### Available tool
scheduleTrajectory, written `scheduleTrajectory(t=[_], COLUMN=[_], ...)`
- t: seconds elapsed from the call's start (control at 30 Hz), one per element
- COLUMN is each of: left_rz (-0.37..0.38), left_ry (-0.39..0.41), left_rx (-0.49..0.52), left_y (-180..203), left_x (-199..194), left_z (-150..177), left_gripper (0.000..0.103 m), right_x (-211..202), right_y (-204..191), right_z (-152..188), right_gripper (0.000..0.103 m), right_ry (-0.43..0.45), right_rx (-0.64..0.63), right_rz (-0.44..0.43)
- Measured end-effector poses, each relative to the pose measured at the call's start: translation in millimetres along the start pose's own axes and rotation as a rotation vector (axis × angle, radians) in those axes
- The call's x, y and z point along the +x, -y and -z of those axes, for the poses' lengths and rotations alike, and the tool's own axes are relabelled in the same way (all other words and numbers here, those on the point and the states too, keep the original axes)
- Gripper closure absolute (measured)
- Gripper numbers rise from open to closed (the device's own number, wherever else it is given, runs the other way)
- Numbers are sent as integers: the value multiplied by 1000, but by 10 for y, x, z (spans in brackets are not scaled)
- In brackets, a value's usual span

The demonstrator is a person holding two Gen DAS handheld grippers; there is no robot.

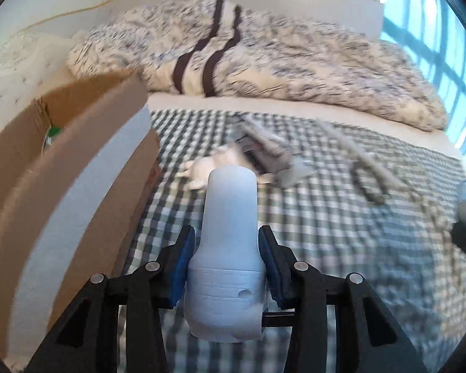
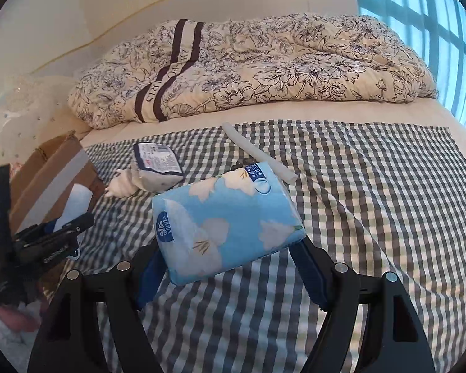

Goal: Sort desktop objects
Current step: 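Grasp the blue floral tissue pack with the right tool while the left tool grasps the white hair dryer, then lift the hair dryer and tissue pack and carry them toward the box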

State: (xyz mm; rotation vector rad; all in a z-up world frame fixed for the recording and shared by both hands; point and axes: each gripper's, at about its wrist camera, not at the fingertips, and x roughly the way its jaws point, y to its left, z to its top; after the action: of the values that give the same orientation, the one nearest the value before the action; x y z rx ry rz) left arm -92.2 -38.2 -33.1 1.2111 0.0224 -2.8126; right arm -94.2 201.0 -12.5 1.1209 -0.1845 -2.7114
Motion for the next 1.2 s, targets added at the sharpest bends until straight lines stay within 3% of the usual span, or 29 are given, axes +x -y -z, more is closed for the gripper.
scheduleTrajectory(t=[0.3,0.6,0.9,1.2], left_rz=[99,138,115,16], left_ry=[48,81,116,125], left_rx=[35,35,-33,-105], left_y=[318,309,-173,-958], left_x=[-582,-1054,-1338,-1335], left_z=[-13,155,62,-252], left_gripper=[59,59,59,59], right_x=[-540,-1074,-1187,-878], right_y=[-118,-300,-826,-1617], right_z=[131,316,250,28], right_gripper=[28,28,28,28], right_ry=[41,74,79,60], right_rx=[-23,-44,-127,-193], right_rz=[15,36,7,-134])
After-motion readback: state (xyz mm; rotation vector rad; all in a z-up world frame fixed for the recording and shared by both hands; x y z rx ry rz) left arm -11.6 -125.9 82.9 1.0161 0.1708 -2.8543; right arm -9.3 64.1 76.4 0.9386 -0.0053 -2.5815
